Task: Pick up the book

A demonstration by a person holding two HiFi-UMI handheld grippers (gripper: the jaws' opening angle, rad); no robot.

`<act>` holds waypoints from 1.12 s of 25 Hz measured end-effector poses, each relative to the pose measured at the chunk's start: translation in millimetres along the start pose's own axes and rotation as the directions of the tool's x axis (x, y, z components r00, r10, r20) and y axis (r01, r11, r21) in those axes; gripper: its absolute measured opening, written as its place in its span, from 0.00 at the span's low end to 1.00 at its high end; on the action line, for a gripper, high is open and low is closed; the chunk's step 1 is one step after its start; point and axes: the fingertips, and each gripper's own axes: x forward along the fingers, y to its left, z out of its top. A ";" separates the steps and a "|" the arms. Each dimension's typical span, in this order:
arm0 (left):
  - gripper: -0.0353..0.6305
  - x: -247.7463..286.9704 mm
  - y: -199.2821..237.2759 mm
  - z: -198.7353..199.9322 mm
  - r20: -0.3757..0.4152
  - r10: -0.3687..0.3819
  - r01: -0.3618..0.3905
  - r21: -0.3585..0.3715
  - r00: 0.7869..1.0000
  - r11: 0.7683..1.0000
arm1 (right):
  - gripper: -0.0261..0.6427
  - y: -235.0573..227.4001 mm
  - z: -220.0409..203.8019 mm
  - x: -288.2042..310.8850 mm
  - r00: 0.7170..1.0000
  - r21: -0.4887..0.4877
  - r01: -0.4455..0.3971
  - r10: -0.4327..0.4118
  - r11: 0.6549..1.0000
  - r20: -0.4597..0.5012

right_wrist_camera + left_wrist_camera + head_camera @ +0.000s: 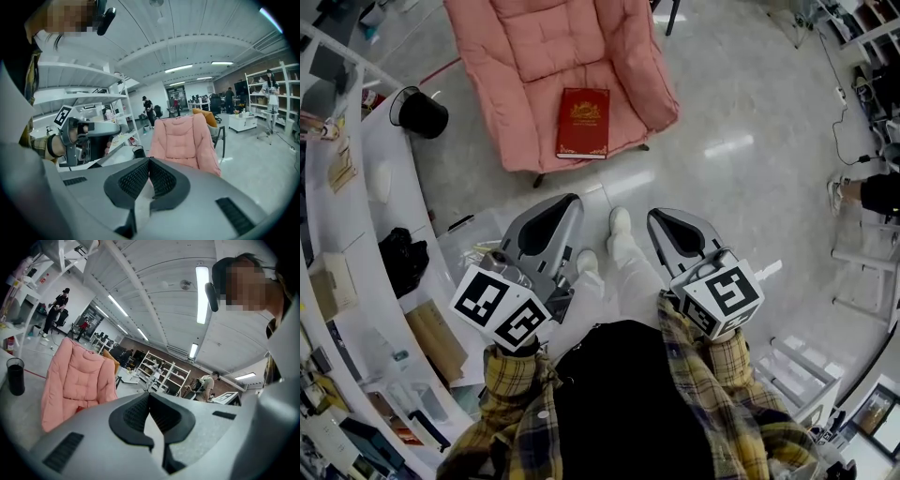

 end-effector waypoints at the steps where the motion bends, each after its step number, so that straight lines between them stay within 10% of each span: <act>1: 0.06 8.1 2.7 5.7 0.013 0.008 -0.008 -0.001 1.000 1.000 | 0.06 -7.5 5.6 4.6 1.000 -0.009 -0.011 0.011 1.000 -0.001; 28: 0.06 92.1 52.9 87.7 0.139 0.231 -0.234 0.009 0.963 0.972 | 0.06 -109.8 77.6 73.8 0.977 -0.013 -0.212 0.212 0.977 0.013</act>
